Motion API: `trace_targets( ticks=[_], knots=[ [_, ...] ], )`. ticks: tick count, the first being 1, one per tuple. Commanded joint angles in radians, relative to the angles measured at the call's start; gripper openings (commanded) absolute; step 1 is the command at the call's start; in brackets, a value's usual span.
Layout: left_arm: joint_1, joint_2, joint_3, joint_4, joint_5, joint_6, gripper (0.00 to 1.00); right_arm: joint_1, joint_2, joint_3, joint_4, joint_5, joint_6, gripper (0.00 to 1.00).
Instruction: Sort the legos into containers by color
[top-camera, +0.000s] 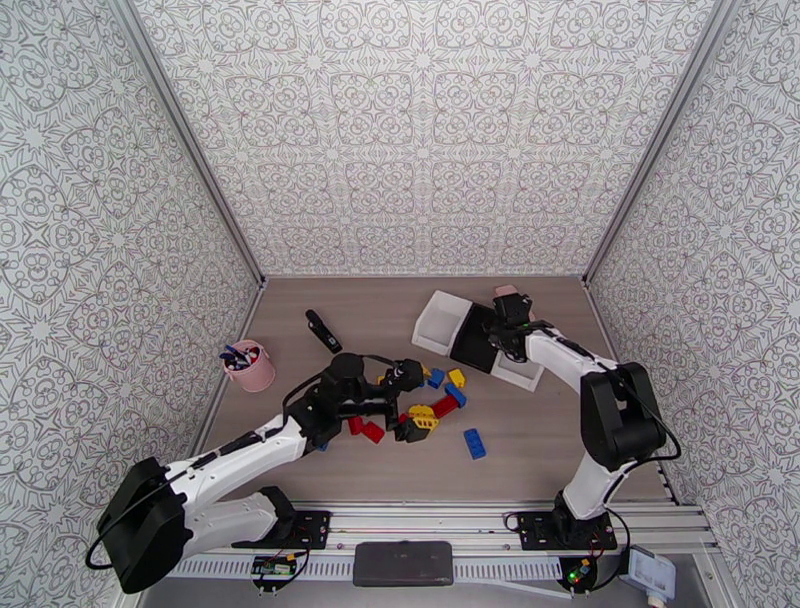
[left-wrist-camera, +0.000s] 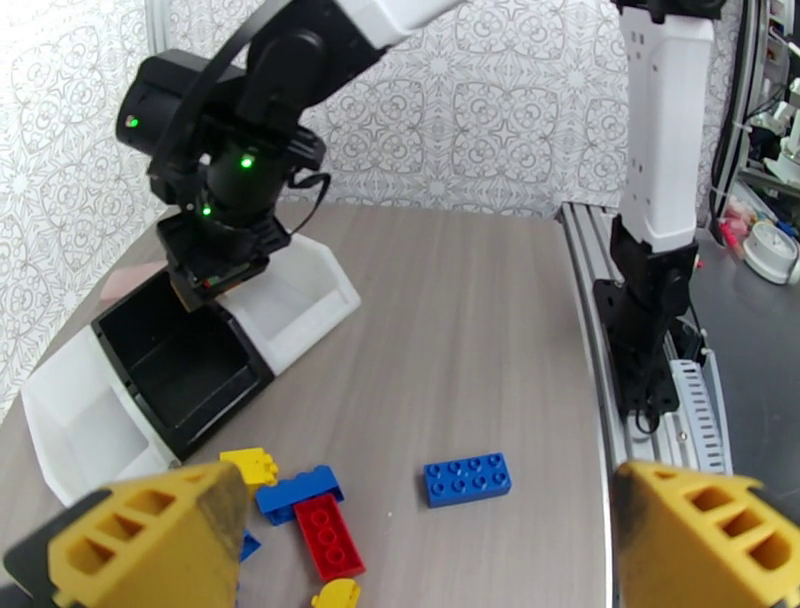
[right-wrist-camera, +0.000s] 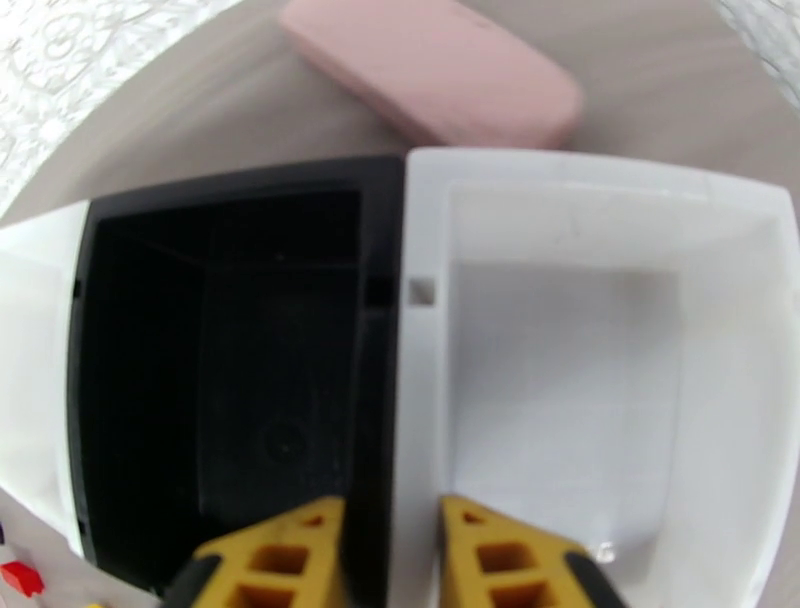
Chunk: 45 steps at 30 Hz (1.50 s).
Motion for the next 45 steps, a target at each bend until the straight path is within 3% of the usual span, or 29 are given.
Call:
trace_targets(
  ticks=[1, 13, 22, 25, 29, 36, 41, 45],
  knots=[
    [0.014, -0.036, -0.027, -0.027, -0.040, 0.003, 1.00, 0.029, 0.054, 0.104, 0.057, -0.040, -0.066, 0.28],
    [0.038, -0.103, -0.080, -0.032, -0.084, -0.009, 1.00, 0.087, 0.278, 0.393, -0.013, -0.184, -0.254, 0.28],
    [0.057, -0.111, -0.084, -0.043, -0.078, -0.008, 1.00, 0.096, 0.321, 0.490, -0.069, -0.152, -0.246, 0.30],
    [0.058, -0.114, -0.087, -0.045, -0.077, -0.008, 1.00, 0.097, 0.287, 0.485, -0.075, -0.148, -0.249, 0.40],
    [0.059, -0.111, -0.088, -0.040, -0.073, -0.011, 1.00, 0.097, 0.176, 0.403, -0.047, -0.157, -0.249, 0.67],
    [0.071, -0.108, -0.101, -0.023, -0.091, -0.046, 1.00, 0.098, -0.115, 0.054, 0.044, -0.205, -0.345, 0.89],
    [0.077, -0.127, -0.144, 0.019, -0.192, -0.137, 1.00, 0.106, -0.232, -0.082, -0.025, -0.230, -0.379, 0.89],
    [0.069, -0.142, -0.163, 0.001, -0.261, -0.167, 1.00, 0.132, -0.241, -0.108, -0.074, -0.242, -0.386, 0.89]
  ],
)
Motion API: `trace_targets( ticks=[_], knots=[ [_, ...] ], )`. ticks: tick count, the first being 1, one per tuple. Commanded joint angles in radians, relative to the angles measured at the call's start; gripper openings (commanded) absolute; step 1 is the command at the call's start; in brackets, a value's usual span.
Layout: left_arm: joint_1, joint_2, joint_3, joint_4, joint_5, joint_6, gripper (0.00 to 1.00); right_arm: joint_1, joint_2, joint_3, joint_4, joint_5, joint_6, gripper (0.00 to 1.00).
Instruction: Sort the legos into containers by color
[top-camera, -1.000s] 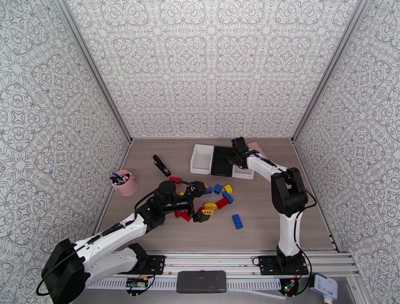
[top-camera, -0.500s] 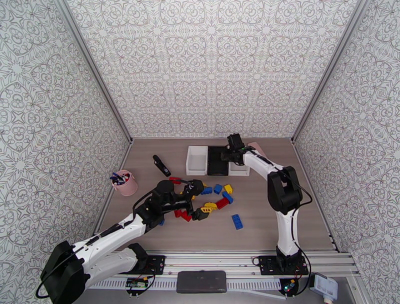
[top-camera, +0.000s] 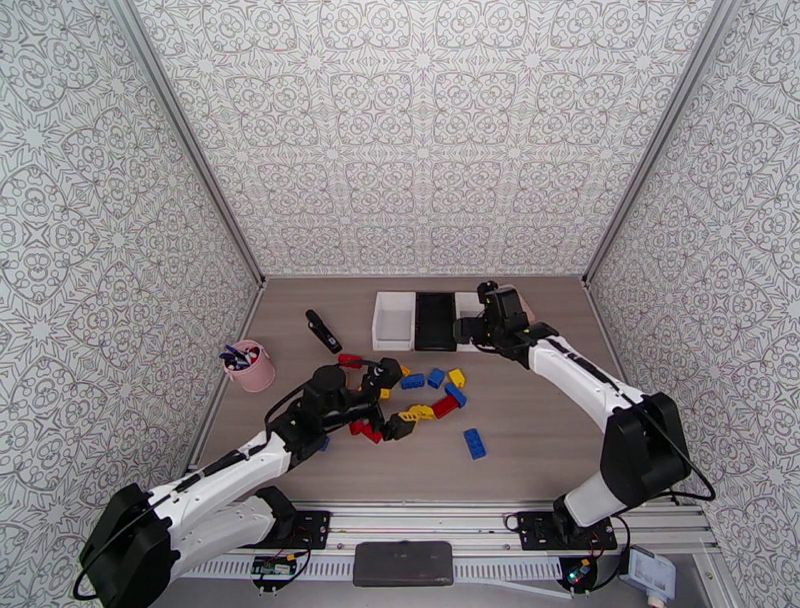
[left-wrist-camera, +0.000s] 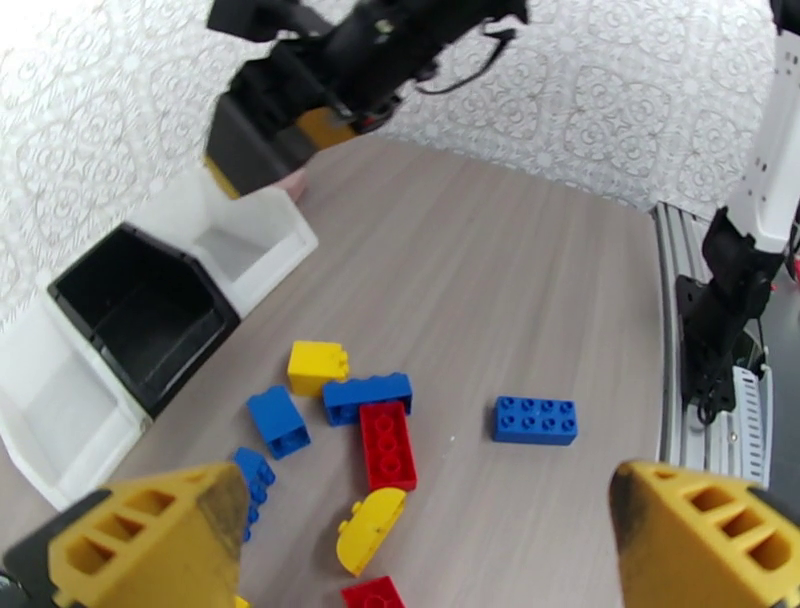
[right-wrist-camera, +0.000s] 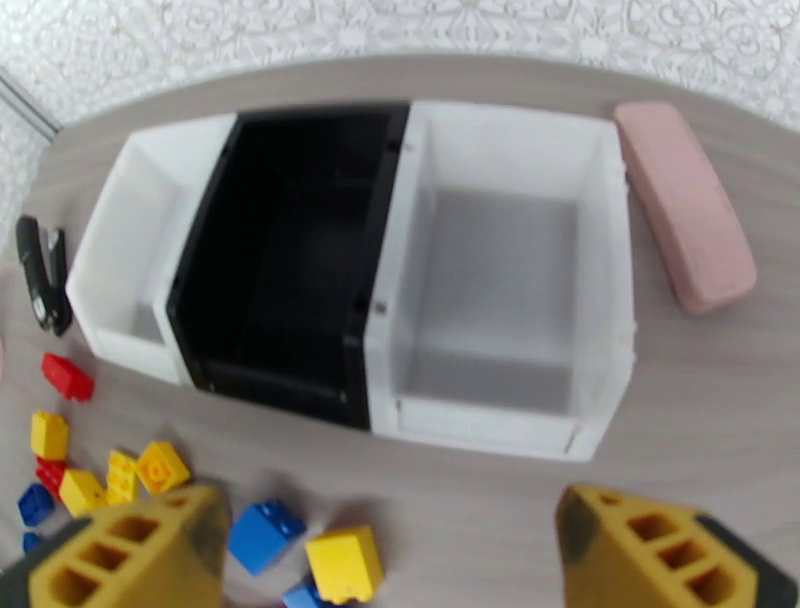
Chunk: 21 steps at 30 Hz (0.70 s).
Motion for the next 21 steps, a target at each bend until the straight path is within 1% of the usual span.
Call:
trace_targets(
  ticks=[1, 4, 7, 12, 16, 18, 21],
  knots=[
    [-0.005, -0.027, -0.019, 0.004, -0.095, -0.050, 1.00, 0.032, 0.008, -0.020, -0.064, -0.035, -0.028, 0.88],
    [-0.008, -0.045, -0.029, -0.010, -0.123, -0.045, 1.00, 0.064, 0.061, 0.006, -0.086, -0.027, -0.044, 0.87],
    [-0.009, -0.054, -0.025, -0.035, -0.124, -0.030, 1.00, 0.085, 0.133, 0.050, -0.117, -0.015, -0.052, 0.84],
    [-0.015, -0.060, -0.022, -0.046, -0.117, -0.020, 1.00, 0.093, 0.223, 0.098, -0.137, -0.068, -0.062, 0.81],
    [-0.013, -0.058, -0.022, -0.041, -0.103, -0.013, 1.00, 0.096, 0.280, 0.133, -0.171, -0.072, -0.082, 0.79],
    [-0.013, -0.056, -0.020, -0.041, -0.100, -0.009, 1.00, 0.095, 0.307, 0.143, -0.184, -0.066, -0.084, 0.75],
    [-0.012, -0.054, -0.016, -0.041, -0.097, 0.000, 1.00, 0.096, 0.347, 0.159, -0.212, -0.082, -0.094, 0.74]
  ],
)
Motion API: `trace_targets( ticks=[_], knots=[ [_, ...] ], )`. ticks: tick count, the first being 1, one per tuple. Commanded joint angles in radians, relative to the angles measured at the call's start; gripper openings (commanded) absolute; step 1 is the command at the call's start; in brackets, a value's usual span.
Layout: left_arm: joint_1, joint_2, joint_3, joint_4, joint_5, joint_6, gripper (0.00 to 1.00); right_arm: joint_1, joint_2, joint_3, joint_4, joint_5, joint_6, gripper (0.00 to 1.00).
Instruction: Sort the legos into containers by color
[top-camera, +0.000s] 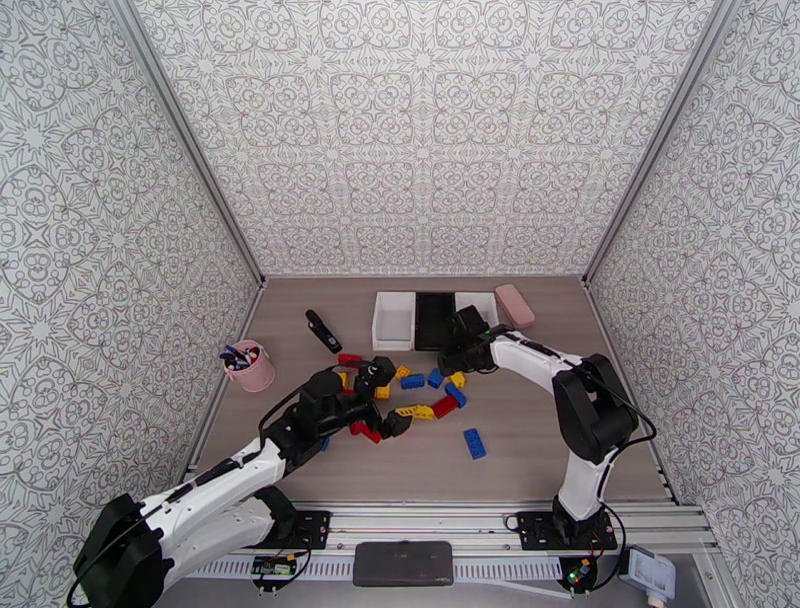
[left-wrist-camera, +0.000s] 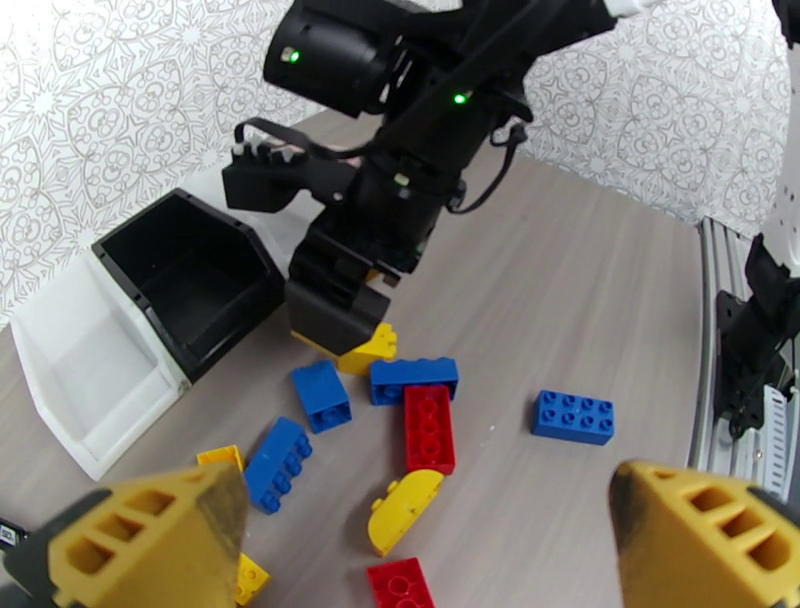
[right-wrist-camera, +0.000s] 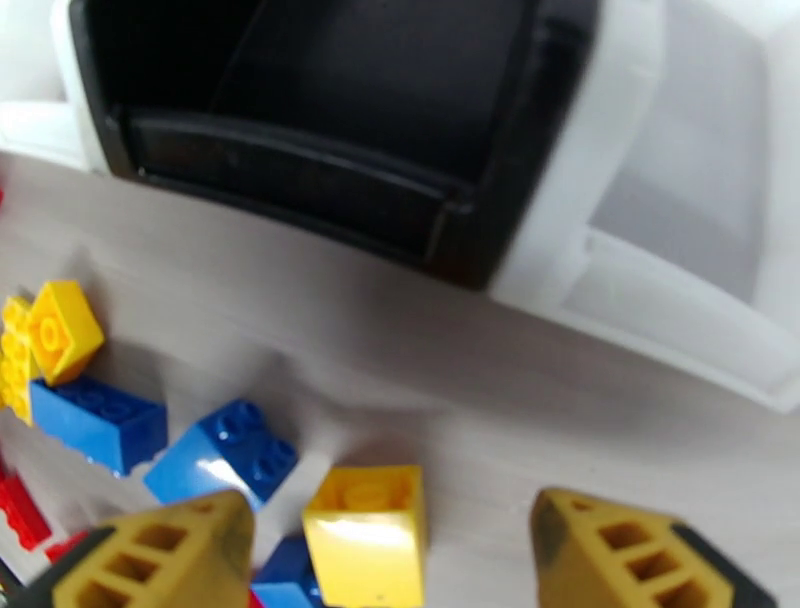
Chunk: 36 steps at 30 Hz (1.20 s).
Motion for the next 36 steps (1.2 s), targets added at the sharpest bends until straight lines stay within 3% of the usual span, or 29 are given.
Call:
trace_targets(
  ticks=[1, 9, 23, 36],
  knots=[
    [-0.002, -0.004, 0.001, -0.016, 0.007, 0.021, 1.00, 0.006, 0.040, 0.032, -0.050, -0.027, -0.022, 0.73],
    [0.000, 0.010, 0.008, -0.017, 0.018, 0.035, 1.00, 0.006, 0.051, 0.023, -0.040, -0.030, -0.022, 0.60],
    [0.006, 0.028, 0.013, -0.001, 0.030, 0.049, 1.00, 0.006, 0.039, 0.005, -0.070, -0.041, -0.028, 0.60],
    [0.005, 0.041, 0.025, 0.007, 0.040, 0.050, 1.00, 0.006, -0.017, 0.027, -0.091, 0.004, 0.001, 0.34]
  ],
)
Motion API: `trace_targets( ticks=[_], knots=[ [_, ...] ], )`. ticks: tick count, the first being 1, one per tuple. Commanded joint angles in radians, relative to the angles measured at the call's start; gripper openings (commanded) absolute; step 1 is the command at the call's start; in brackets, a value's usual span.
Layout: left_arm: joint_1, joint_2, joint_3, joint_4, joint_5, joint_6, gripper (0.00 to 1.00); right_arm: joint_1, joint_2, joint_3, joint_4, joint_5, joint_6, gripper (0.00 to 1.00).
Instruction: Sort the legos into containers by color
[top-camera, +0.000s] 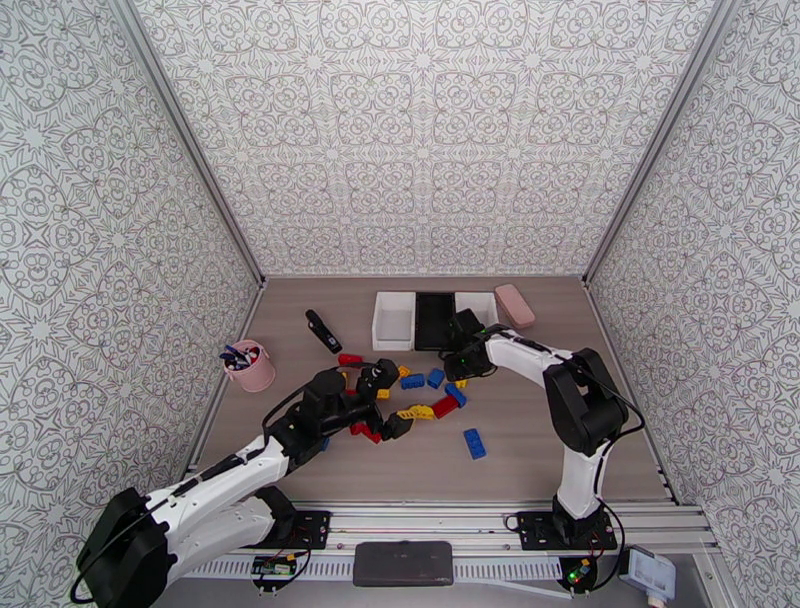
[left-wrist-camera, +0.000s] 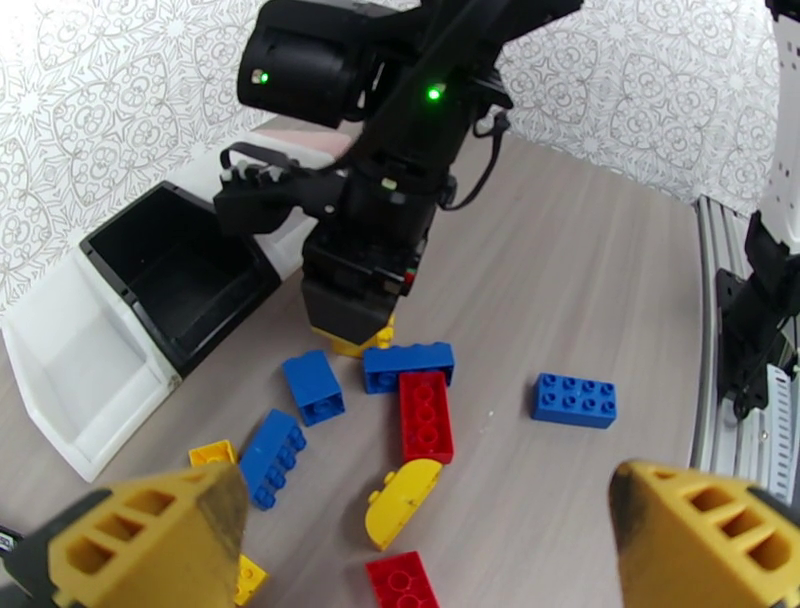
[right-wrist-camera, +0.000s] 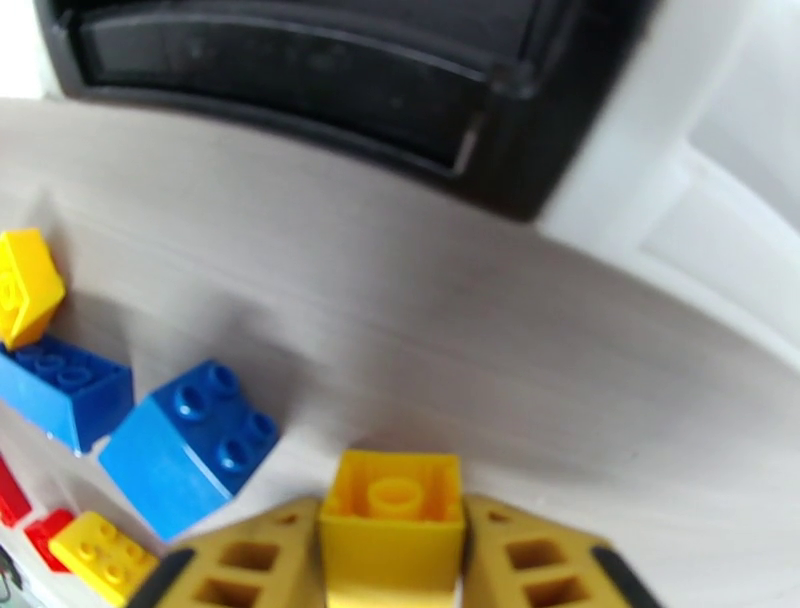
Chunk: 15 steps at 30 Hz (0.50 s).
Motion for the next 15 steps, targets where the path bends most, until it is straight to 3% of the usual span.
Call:
trace_targets(
  ticks=[1, 12, 15],
  knots=[
    [0.003, 0.011, 0.031, 0.008, 0.018, 0.014, 1.00, 0.006, -0.058, 0.016, -0.025, 0.032, 0.021, 0.34],
    [-0.015, 0.047, 0.081, 0.062, -0.022, -0.035, 1.00, -0.021, -0.244, -0.011, 0.135, 0.231, 0.094, 0.29],
    [-0.018, 0.048, 0.074, 0.073, -0.065, -0.058, 1.00, -0.061, -0.235, -0.005, 0.232, 0.217, 0.094, 0.28]
  ],
)
